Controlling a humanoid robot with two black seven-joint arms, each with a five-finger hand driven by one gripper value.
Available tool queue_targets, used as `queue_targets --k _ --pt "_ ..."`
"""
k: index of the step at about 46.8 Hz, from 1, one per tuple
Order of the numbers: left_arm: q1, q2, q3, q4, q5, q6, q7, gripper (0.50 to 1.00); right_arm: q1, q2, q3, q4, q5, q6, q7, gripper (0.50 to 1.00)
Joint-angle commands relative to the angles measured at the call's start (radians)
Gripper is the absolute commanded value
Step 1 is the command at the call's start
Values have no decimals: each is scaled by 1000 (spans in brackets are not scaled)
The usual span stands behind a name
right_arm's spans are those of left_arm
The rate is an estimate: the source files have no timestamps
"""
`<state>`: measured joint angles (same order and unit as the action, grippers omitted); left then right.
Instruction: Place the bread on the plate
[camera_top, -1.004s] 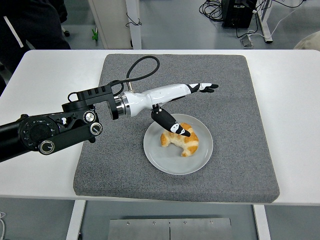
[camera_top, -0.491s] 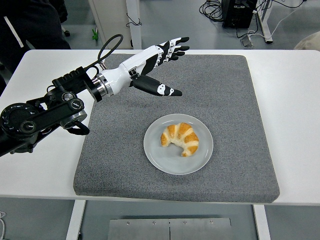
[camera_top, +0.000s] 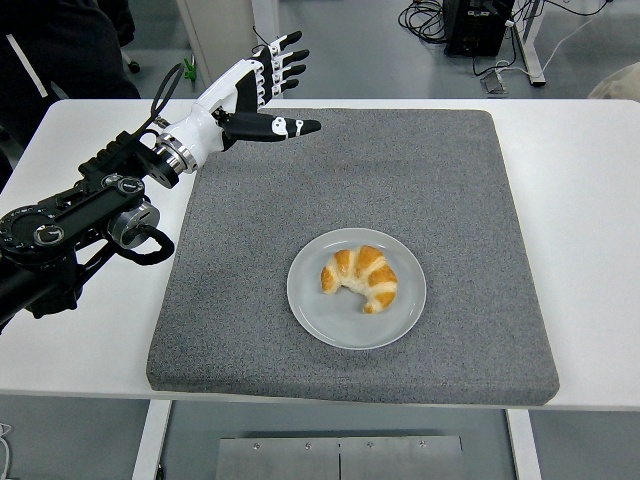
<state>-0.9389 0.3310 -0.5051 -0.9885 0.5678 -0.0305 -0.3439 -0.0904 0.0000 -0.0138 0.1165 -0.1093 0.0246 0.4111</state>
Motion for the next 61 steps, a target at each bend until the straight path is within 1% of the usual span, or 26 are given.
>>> queue_targets --k 1,6,16,23,30,36,44,50,57,61 --pt "-1 -12 0 39 -49 0 2 968 0 0 0 0 0 0 0 1000" --pt "-9 -33 0 89 -115 8 5 968 0 0 0 0 0 0 0 1000" --pt "-17 -82 -6 224 -213 9 0 968 0 0 0 0 0 0 0 1000" --pt "-18 -122 -59 307 -273 18 0 968 0 0 0 0 0 0 0 1000" --pt "-32 -171 -110 373 -293 21 0 968 0 0 0 -1 0 0 0 1000" --pt "-29 -178 -154 419 -319 21 -3 968 0 0 0 0 -1 0 0 1000" --pt "-32 -219 -188 507 -370 21 -3 966 0 0 0 0 0 0 0 1000" --pt "-32 -239 -197 525 -419 20 -4 968 0 0 0 0 -1 0 -2 1000" --pt "-32 -250 -202 539 -430 20 -7 968 0 0 0 0 0 0 0 1000" --pt "-32 -251 -213 553 -437 18 -29 966 0 0 -2 0 0 0 0 1000"
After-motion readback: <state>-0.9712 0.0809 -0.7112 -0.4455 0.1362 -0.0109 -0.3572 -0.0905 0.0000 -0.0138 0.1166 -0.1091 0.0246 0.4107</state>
